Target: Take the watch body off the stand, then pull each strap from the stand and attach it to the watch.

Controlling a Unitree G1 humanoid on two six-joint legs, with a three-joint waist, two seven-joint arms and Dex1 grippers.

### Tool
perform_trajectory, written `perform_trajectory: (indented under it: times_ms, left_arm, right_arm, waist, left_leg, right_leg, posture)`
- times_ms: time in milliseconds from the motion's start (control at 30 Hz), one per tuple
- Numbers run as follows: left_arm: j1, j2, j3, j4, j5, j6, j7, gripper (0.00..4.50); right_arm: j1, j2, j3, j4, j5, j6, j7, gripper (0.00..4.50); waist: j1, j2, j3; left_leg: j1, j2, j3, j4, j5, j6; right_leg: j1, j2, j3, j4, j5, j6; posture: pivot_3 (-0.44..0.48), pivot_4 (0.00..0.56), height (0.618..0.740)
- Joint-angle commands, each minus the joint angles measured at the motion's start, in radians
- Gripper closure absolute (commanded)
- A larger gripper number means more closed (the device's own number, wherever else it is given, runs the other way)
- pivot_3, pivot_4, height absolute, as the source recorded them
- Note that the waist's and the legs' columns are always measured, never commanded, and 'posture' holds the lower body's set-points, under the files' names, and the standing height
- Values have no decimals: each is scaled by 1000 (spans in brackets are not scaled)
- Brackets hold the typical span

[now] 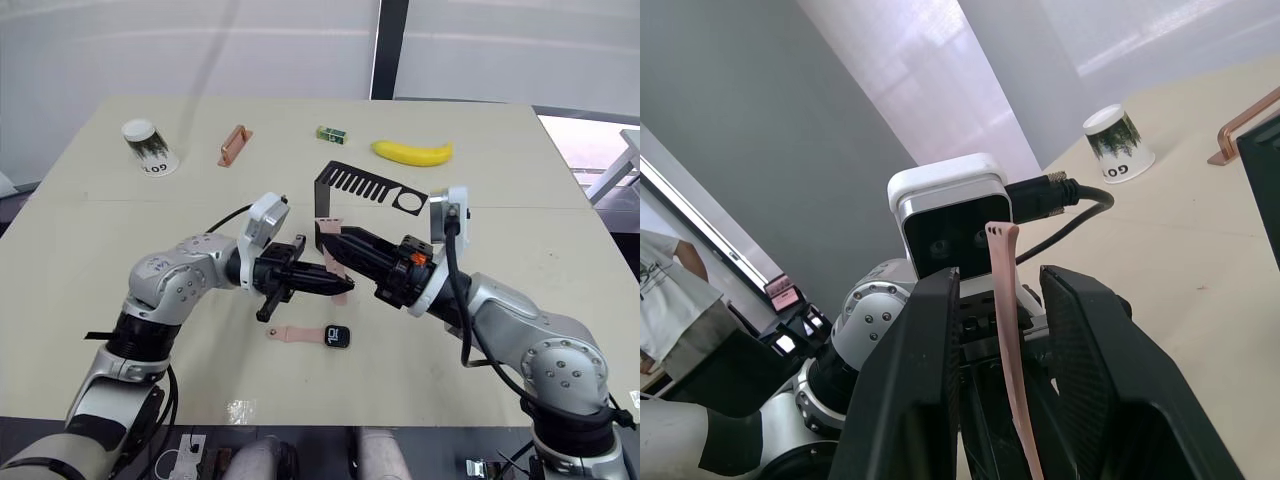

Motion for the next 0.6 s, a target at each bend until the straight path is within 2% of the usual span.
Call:
perform_trajectory:
  times_ms: [33, 600]
  left_arm:
    - [-21, -9, 23, -42, -28, 0, 6, 4500]
    - [-16, 0, 23, -37, -23, 1, 4, 4500]
  right_arm:
    - [-2, -8, 0, -40, 10, -8, 7, 3147]
    - [-2, -7, -21, -34, 41, -21, -4, 3147]
  waist:
    - [0, 0, 0]
    - [0, 0, 0]
  left_leg:
    - [0, 0, 0, 0, 0, 0]
    - [0, 0, 0, 0, 0, 0]
  right_leg:
    - [0, 0, 0, 0, 0, 0]
    - [0, 0, 0, 0, 0, 0]
  posture:
    - [0, 150, 740]
    - [0, 150, 740]
